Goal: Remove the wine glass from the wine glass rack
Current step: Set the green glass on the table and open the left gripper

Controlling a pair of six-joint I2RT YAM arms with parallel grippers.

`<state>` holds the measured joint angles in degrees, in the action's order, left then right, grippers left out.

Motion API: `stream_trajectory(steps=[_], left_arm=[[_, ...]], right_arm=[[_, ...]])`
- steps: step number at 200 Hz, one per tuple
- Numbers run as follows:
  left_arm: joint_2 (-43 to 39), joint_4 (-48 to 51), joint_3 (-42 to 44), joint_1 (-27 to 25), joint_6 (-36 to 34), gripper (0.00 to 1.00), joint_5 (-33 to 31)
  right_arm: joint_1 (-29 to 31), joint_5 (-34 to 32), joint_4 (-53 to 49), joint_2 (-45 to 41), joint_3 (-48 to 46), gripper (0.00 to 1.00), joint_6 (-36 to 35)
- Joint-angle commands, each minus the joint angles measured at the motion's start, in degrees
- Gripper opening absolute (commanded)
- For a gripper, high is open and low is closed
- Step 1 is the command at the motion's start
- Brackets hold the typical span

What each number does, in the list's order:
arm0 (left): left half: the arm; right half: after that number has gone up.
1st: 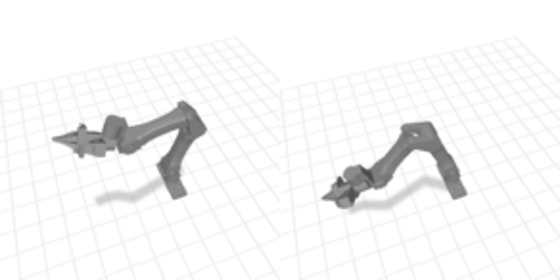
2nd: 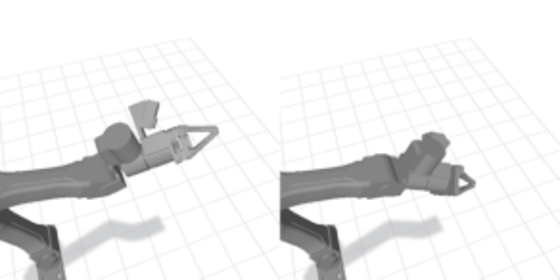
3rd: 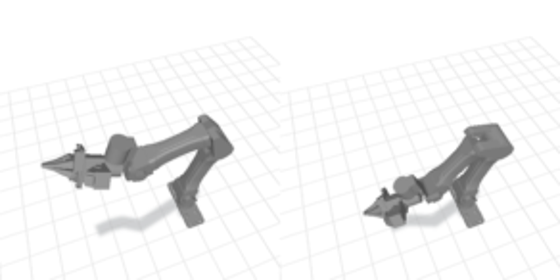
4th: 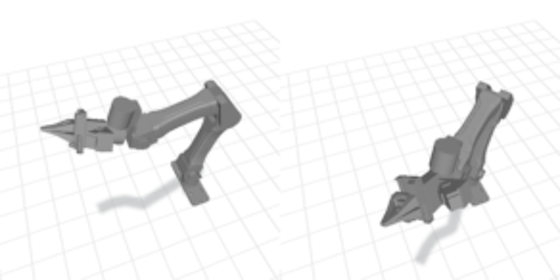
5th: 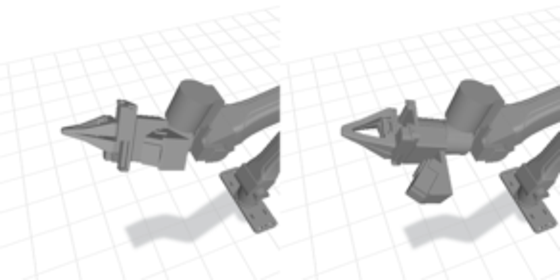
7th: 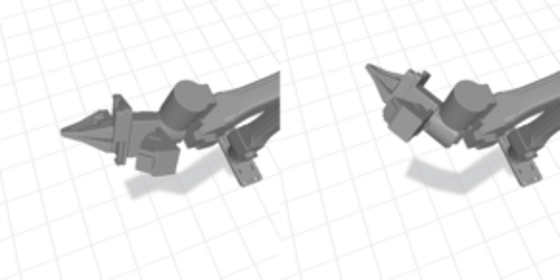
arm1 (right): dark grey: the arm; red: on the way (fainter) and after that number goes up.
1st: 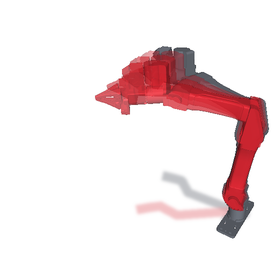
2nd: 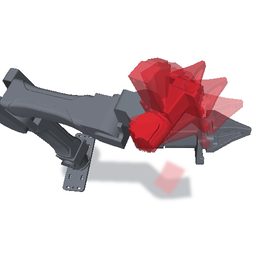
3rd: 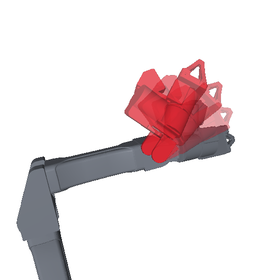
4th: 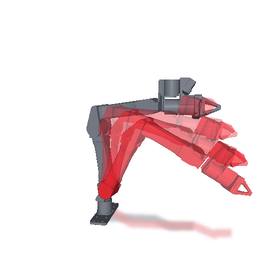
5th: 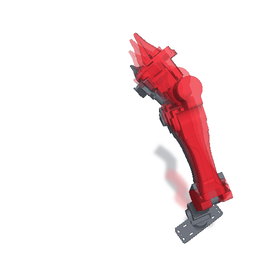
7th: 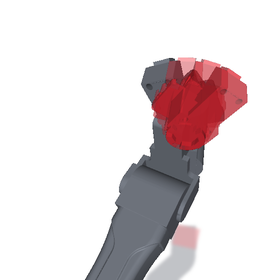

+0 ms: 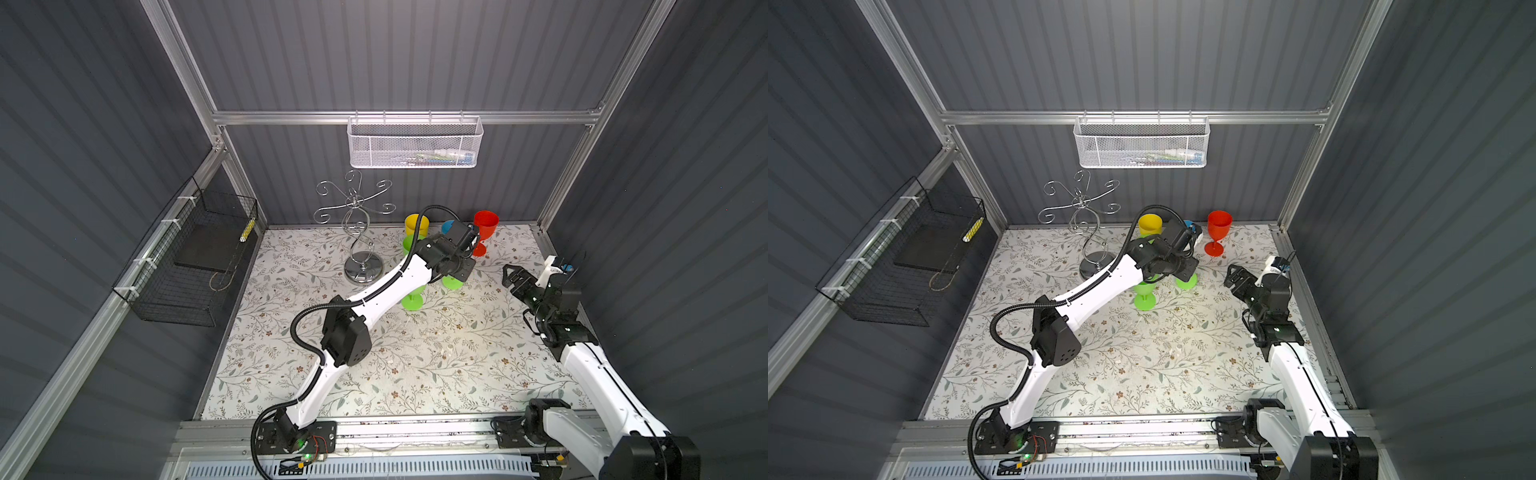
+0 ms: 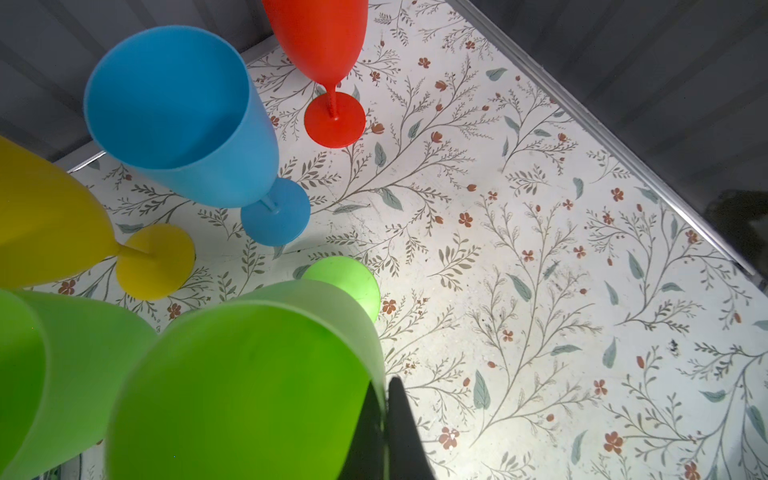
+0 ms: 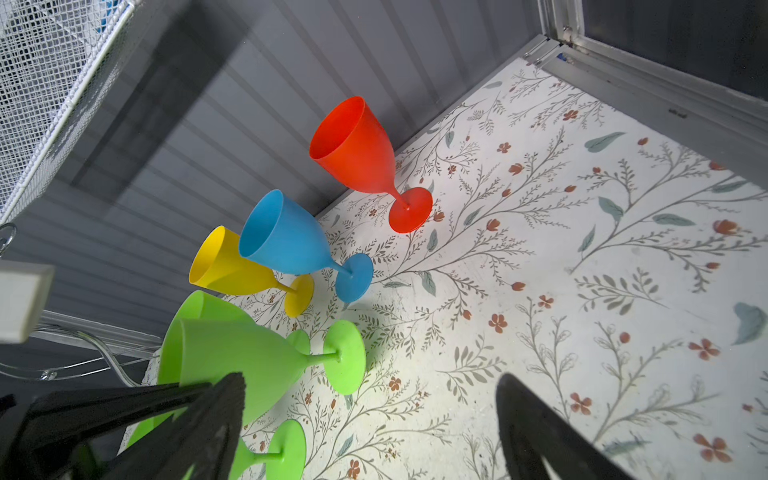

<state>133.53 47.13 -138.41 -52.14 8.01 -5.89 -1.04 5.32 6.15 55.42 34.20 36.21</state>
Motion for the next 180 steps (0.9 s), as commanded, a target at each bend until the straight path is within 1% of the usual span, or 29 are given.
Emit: stream_trajectory(steps=[1, 39, 139, 167, 180], left_arm=[[1.2, 3.5, -3.4, 0.1, -1.9, 0.0, -1.7], [3.1, 6.1, -5.3, 0.1, -1.9, 0.0, -3.5], [4.2, 7.6, -4.9, 0.1, -2.5, 0.01, -3.7], [4.6, 7.8, -5.1, 0.0, -2.5, 0.07, -4.2], [4.5, 7.7, -5.3, 0.1, -2.5, 0.13, -5.0]], right_arm=[[0.6, -1.3, -0.5, -0.5, 0.1, 0.95, -1.5], [1.5, -1.9, 0.1, -0.7, -0.7, 0.94, -2.0], [2.0, -3.1, -0.6, -1.0, -1.0, 0.95, -2.6], [2.0, -3.1, -0.7, -1.6, -1.1, 0.95, -2.7], [2.0, -3.0, -0.6, -1.5, -1.1, 0.95, -2.6]])
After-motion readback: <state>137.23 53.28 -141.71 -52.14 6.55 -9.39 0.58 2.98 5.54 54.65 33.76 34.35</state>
